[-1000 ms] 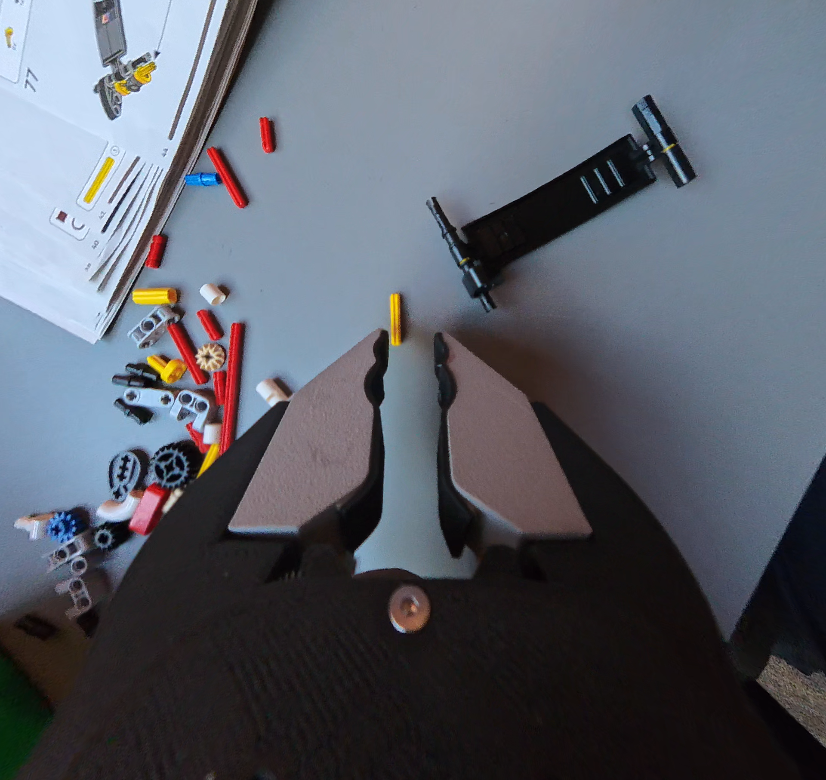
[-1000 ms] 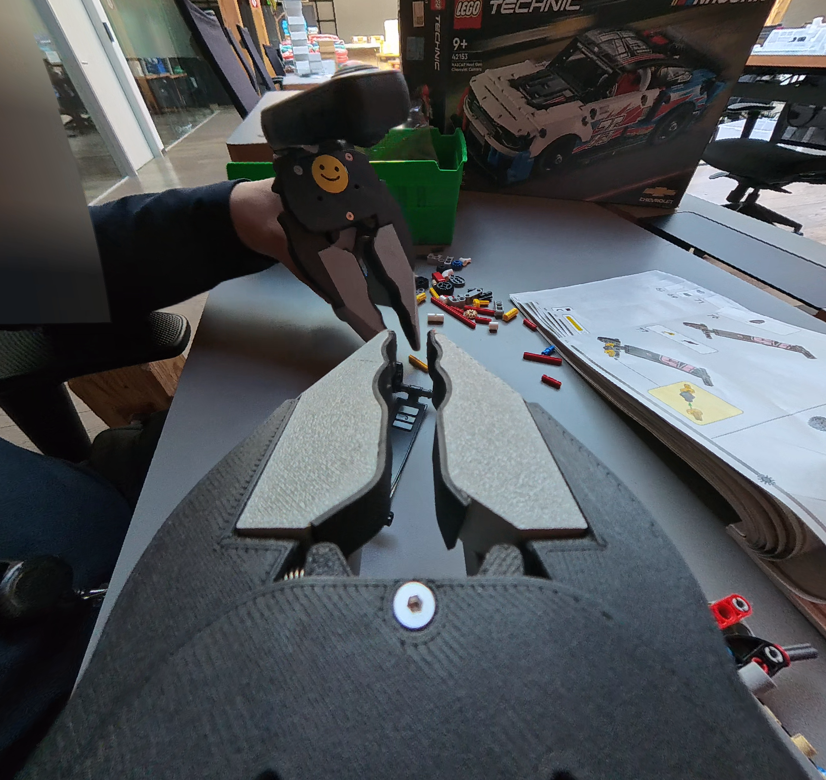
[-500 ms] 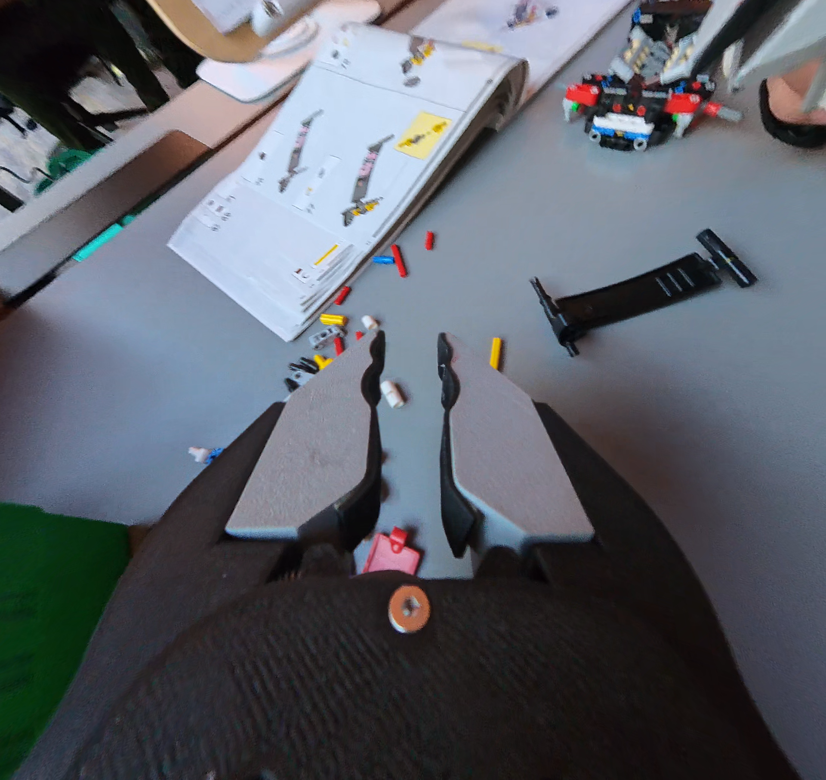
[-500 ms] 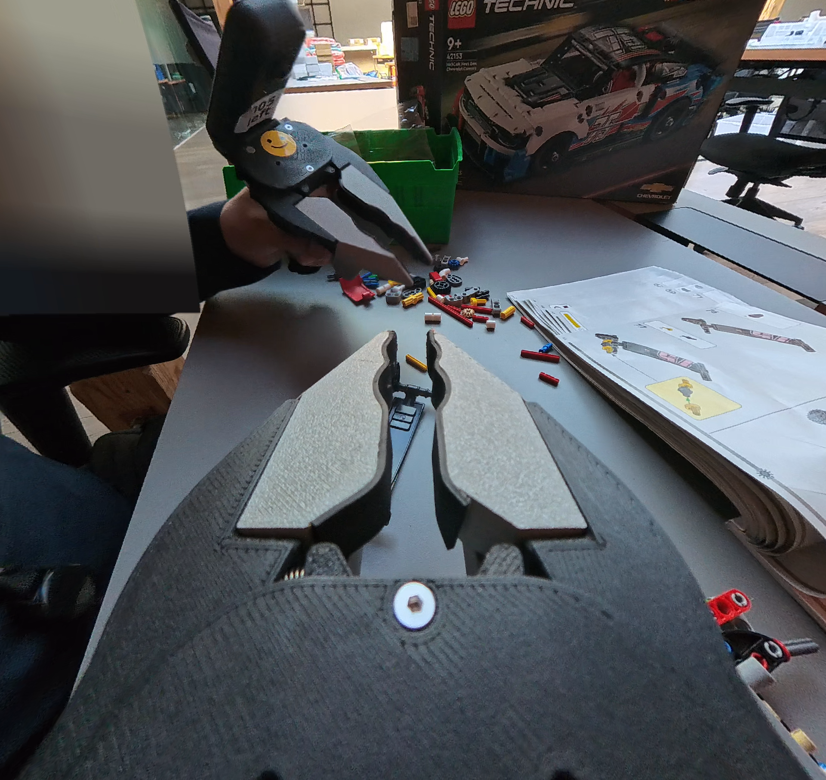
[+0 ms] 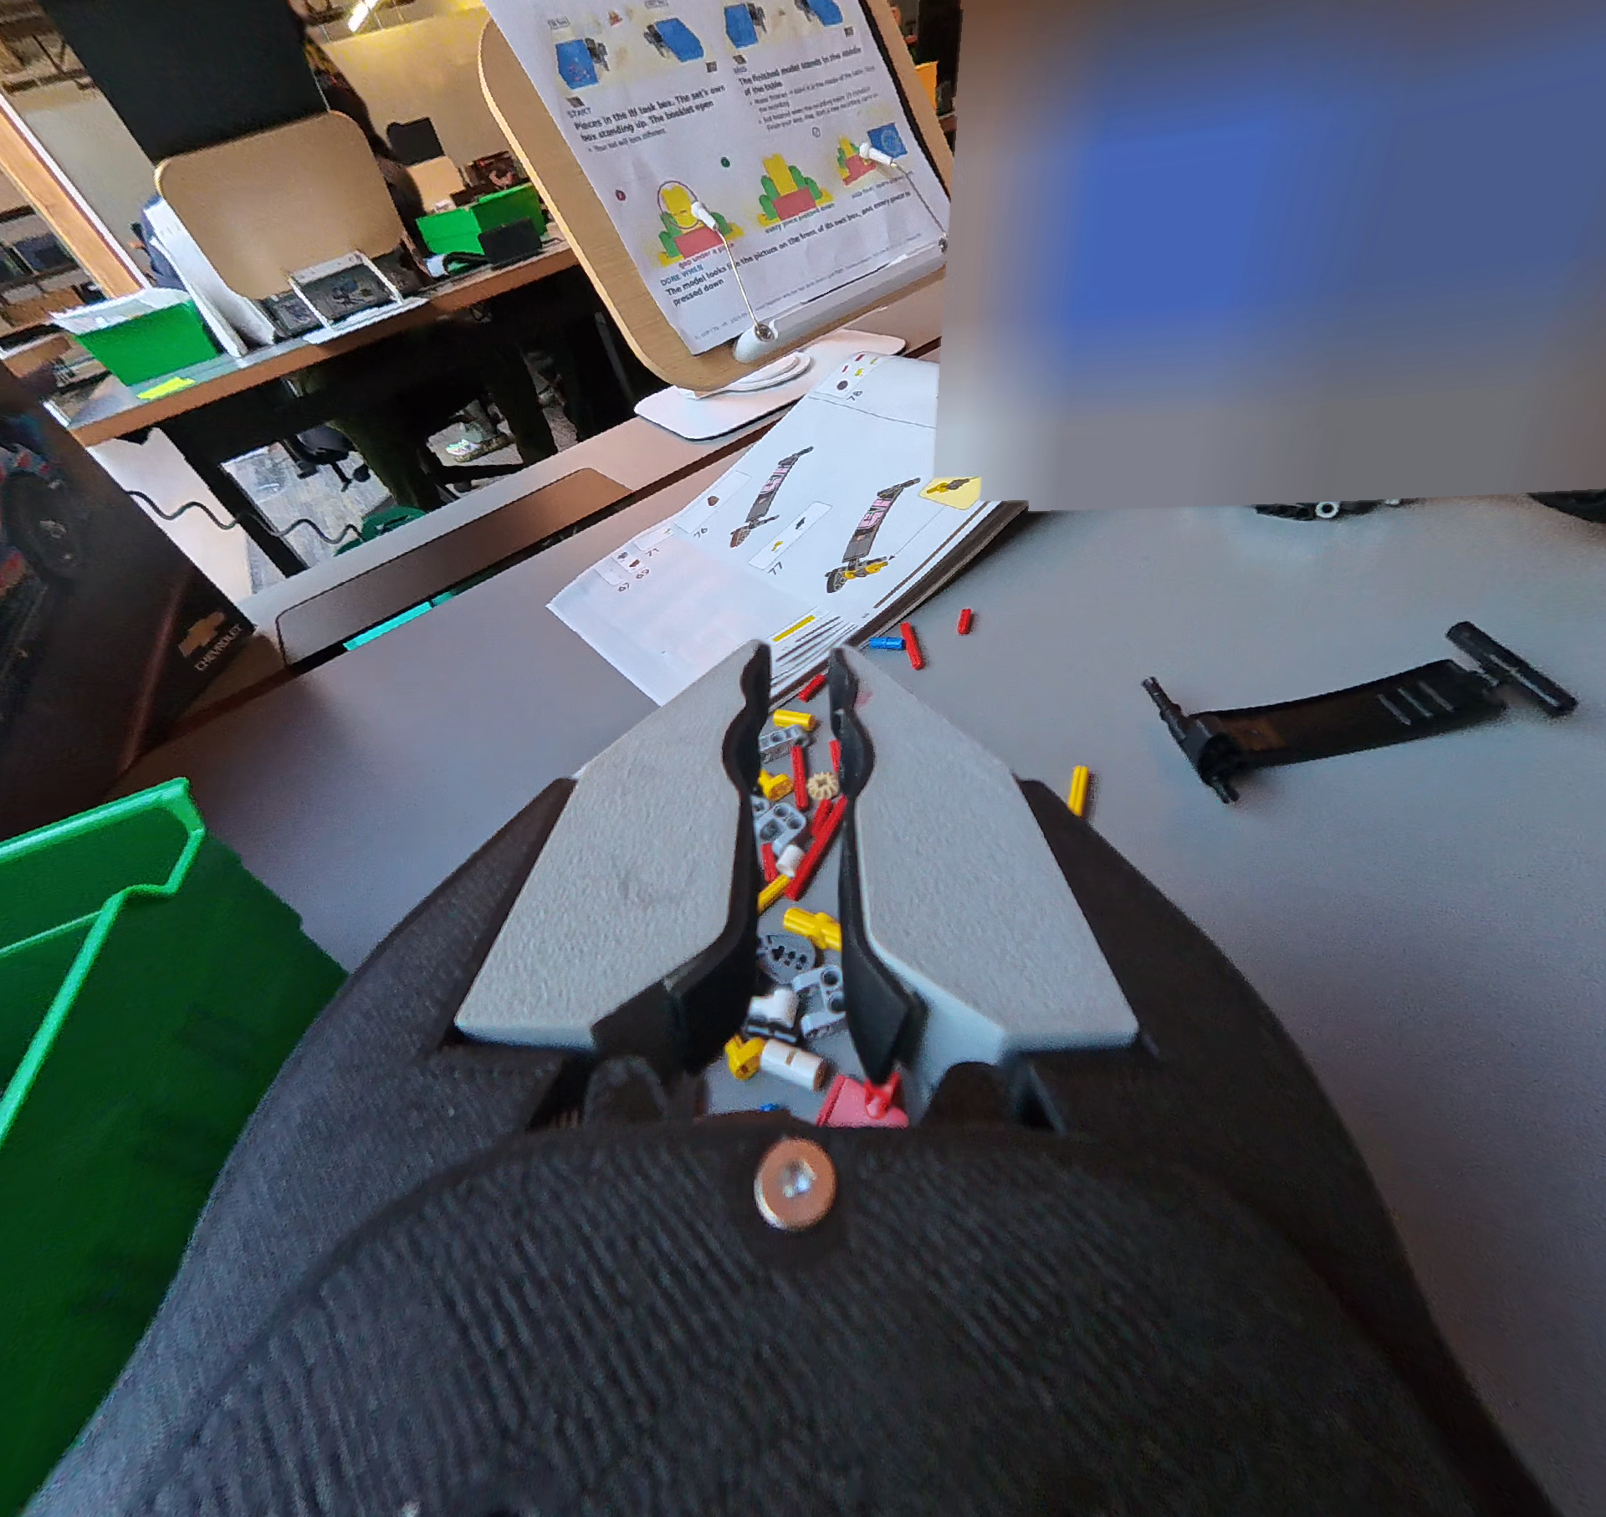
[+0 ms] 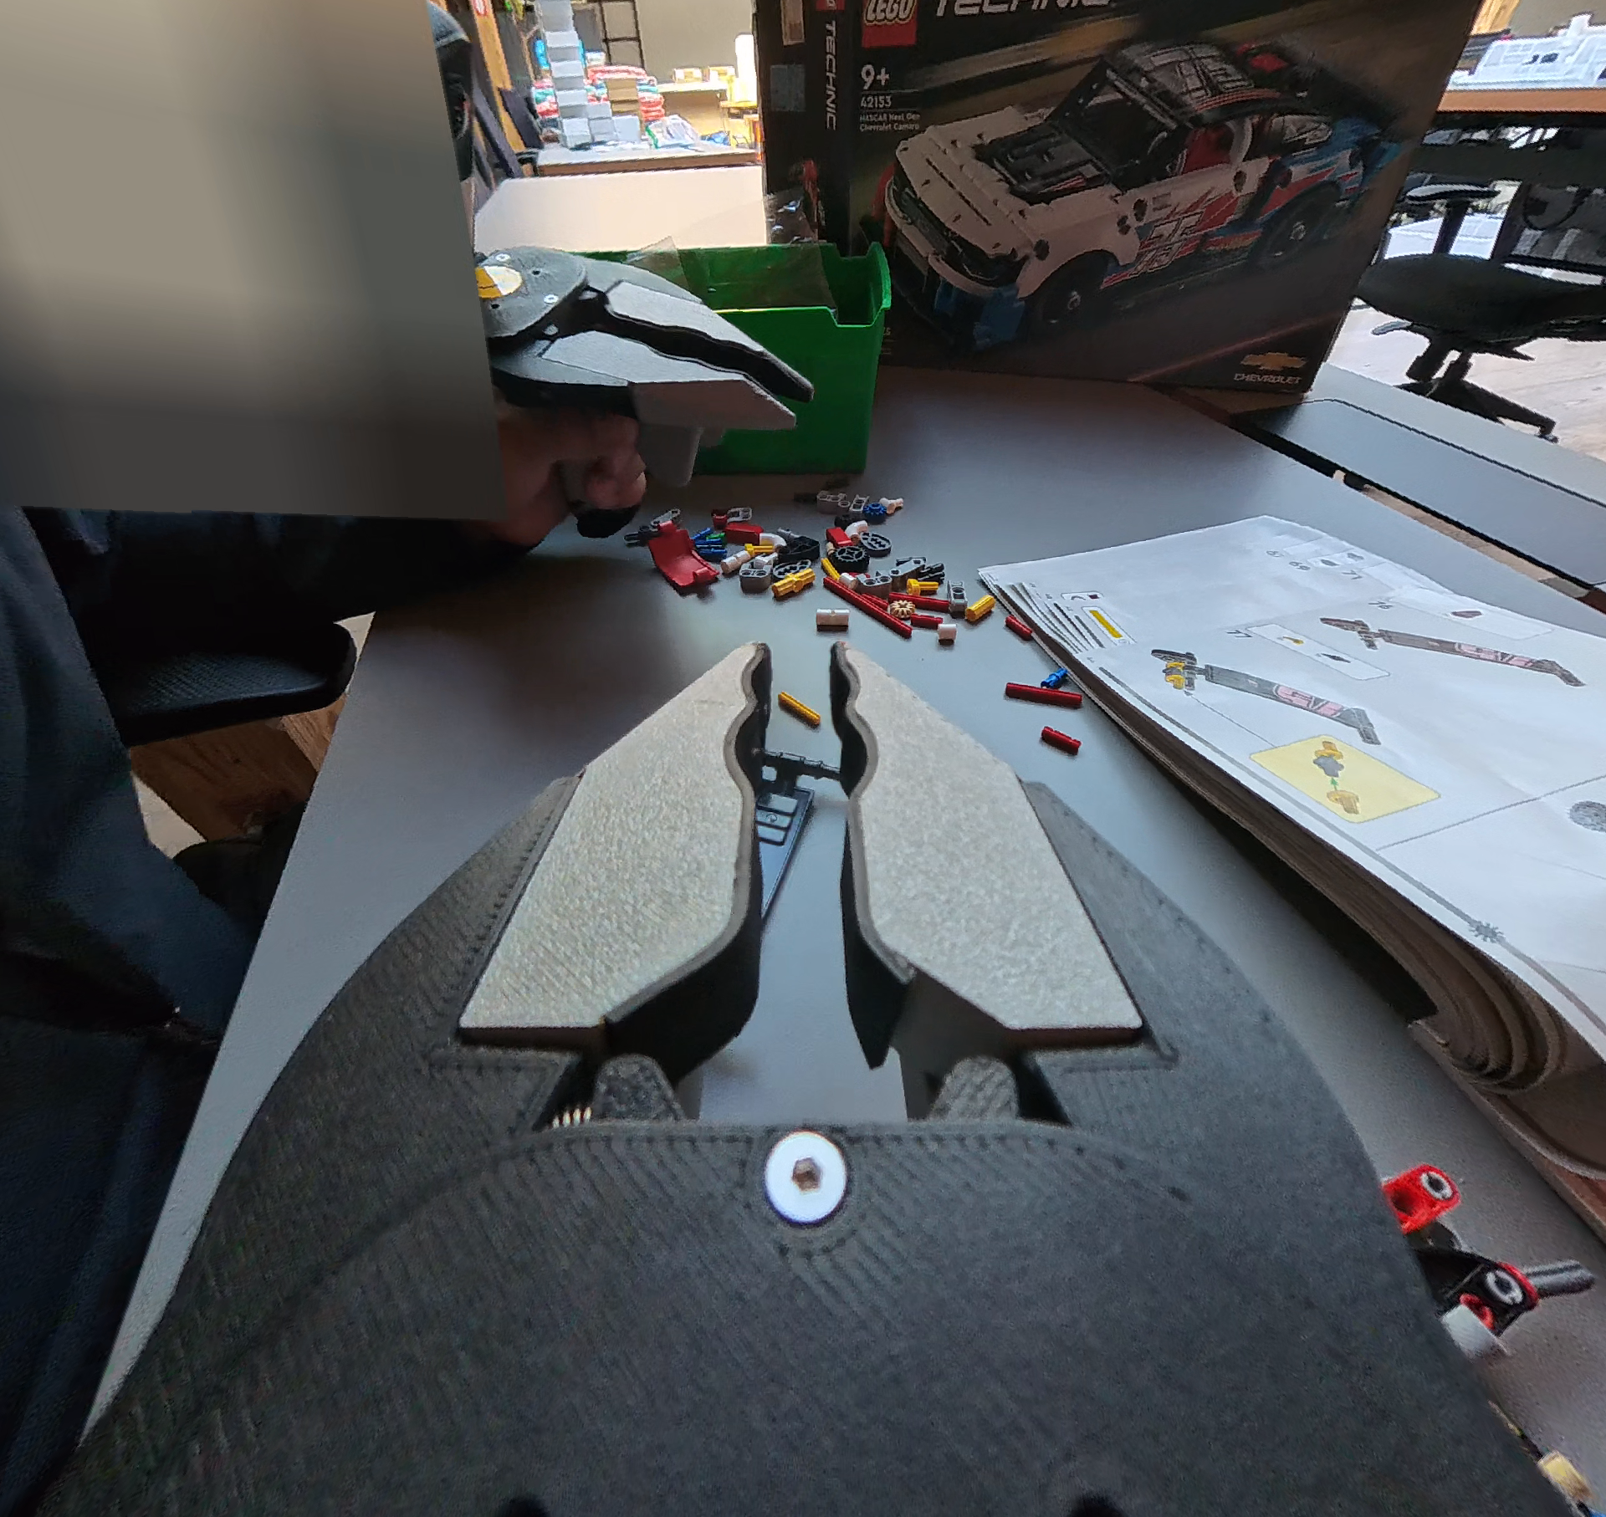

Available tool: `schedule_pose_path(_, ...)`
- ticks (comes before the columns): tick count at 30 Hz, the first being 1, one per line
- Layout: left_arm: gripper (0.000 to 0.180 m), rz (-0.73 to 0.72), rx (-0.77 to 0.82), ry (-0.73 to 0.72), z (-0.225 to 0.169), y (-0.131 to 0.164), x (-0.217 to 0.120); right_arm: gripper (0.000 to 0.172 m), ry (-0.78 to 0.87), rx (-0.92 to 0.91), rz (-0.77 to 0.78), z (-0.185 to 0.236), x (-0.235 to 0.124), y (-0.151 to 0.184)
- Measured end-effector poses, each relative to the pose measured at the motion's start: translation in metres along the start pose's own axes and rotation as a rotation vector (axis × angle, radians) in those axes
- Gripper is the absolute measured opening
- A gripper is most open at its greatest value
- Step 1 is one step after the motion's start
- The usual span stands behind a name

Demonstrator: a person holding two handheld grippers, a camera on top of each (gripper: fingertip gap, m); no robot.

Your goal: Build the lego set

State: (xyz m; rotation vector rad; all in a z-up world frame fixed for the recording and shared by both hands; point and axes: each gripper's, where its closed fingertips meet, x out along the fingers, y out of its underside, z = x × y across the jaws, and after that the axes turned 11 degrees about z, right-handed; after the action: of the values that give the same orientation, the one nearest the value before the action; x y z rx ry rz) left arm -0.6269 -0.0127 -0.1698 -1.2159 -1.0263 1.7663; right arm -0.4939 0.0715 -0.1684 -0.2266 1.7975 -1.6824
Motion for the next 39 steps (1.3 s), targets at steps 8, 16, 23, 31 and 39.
schedule_pose_path(8, 0.005, 0.058, 0.096, -0.046, -0.003, 0.009, 0.005, 0.009, -0.005, 0.035, -0.020, -0.008, 0.000, -0.001)
schedule_pose_path(16, 0.004, 0.064, 0.061, -0.055, 0.004, 0.012, 0.005, 0.009, -0.018, 0.022, -0.053, -0.001, -0.006, -0.006)
schedule_pose_path(23, 0.002, 0.091, 0.074, -0.066, 0.005, 0.016, 0.008, 0.009, -0.007, 0.019, -0.078, -0.001, -0.014, -0.011)
schedule_pose_path(31, 0.001, 0.135, 0.018, -0.067, 0.012, 0.025, 0.011, 0.009, -0.009, 0.017, -0.054, -0.003, -0.010, -0.006)
schedule_pose_path(39, 0.005, 0.258, -0.168, 0.060, 0.015, 0.050, 0.017, 0.009, 0.005, 0.014, -0.046, -0.005, -0.010, -0.005)
